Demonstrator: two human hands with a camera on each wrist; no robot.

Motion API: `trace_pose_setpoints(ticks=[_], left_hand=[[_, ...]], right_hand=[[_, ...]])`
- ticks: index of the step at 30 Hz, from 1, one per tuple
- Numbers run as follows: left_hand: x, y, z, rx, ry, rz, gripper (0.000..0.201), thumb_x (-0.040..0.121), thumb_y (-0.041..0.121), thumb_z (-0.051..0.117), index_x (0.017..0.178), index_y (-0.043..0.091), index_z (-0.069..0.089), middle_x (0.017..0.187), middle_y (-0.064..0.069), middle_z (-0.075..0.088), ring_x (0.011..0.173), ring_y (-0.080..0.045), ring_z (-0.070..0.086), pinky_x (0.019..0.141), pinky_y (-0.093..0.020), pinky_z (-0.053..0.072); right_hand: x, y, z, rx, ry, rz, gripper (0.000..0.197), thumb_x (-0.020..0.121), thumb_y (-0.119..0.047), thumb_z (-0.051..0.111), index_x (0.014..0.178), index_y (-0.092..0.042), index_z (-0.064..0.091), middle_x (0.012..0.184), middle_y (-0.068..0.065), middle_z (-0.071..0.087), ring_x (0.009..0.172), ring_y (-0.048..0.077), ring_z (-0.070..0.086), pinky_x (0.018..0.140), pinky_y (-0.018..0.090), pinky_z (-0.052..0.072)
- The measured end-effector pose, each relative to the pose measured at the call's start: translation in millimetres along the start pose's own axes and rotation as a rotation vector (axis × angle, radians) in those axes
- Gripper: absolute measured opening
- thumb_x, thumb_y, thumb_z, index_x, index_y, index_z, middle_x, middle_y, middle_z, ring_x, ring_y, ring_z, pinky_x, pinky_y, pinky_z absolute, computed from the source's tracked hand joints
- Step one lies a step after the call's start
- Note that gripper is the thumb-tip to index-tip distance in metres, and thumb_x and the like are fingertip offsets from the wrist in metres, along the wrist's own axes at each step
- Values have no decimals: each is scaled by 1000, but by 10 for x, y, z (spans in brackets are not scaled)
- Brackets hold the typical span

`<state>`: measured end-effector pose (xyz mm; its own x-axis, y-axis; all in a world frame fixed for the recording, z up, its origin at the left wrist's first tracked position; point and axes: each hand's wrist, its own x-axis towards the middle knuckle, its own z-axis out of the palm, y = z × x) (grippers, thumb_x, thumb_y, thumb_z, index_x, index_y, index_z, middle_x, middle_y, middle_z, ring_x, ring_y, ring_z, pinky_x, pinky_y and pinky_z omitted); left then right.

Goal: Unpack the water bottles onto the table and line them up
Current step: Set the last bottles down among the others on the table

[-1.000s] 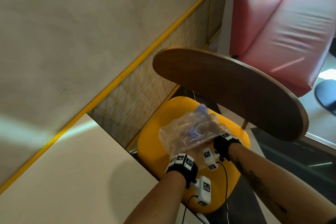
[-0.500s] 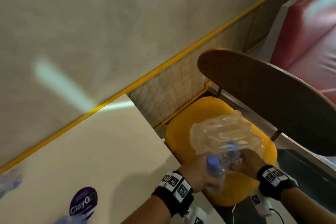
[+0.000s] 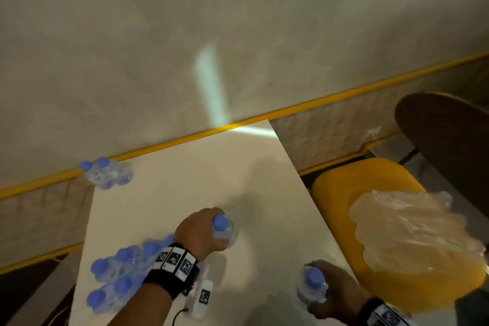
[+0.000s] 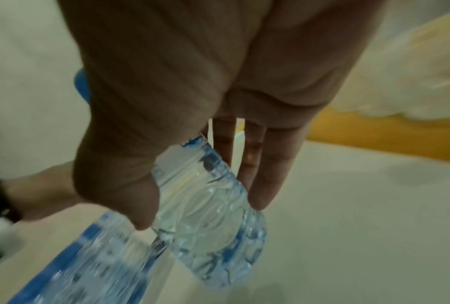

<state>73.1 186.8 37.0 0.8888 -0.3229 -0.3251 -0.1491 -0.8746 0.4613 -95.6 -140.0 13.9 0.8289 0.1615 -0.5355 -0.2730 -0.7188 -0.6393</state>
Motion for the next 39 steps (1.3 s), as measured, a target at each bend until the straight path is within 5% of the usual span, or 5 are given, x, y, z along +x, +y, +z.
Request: trace_pose_setpoints(ticks=[6,13,34,37,39], left_hand=[[-28,-582,-82,17,-25,-46,49,53,55,72,98,38,61,91,15,69,84,-14,67,79,-35,57],[-37,-711,-55,98,-67,-31,31,61,45,72,79,34,49,73,13,53,69,-20,58,63,-29,45],[87,-880,-86,196,-176,39,44,69,45,79,105,30,58,94,5,61,84,-27,60,76,-35,50],[34,-914,-161,134,-183,35,45,66,51,78,100,31,56,91,8,63,82,-24,61,75,-35,51],[-53,-975,-264,76,-143,49,56,64,58,76,112,35,54,103,6,66,90,-25,64,78,-36,53]], right_hand=[[917,-1039,665,-122,3,-167,54,57,-42,80,106,-29,61,104,-7,63,93,14,59,86,29,48],[1376,-1653,1131,-217,70,-68,51,60,-36,77,106,-22,61,104,-1,62,91,19,59,79,27,47],[1512,-1785,1477,-139,94,-10,22,63,-33,70,82,-29,60,83,-10,63,72,9,61,75,34,58],[1523,-1684,1491,-54,76,42,58,58,-31,81,112,-25,59,108,-10,61,94,15,65,91,36,55],[1434,-1649,1427,-17,70,121,113,55,-32,90,147,-15,26,137,-2,42,125,20,51,106,30,41]])
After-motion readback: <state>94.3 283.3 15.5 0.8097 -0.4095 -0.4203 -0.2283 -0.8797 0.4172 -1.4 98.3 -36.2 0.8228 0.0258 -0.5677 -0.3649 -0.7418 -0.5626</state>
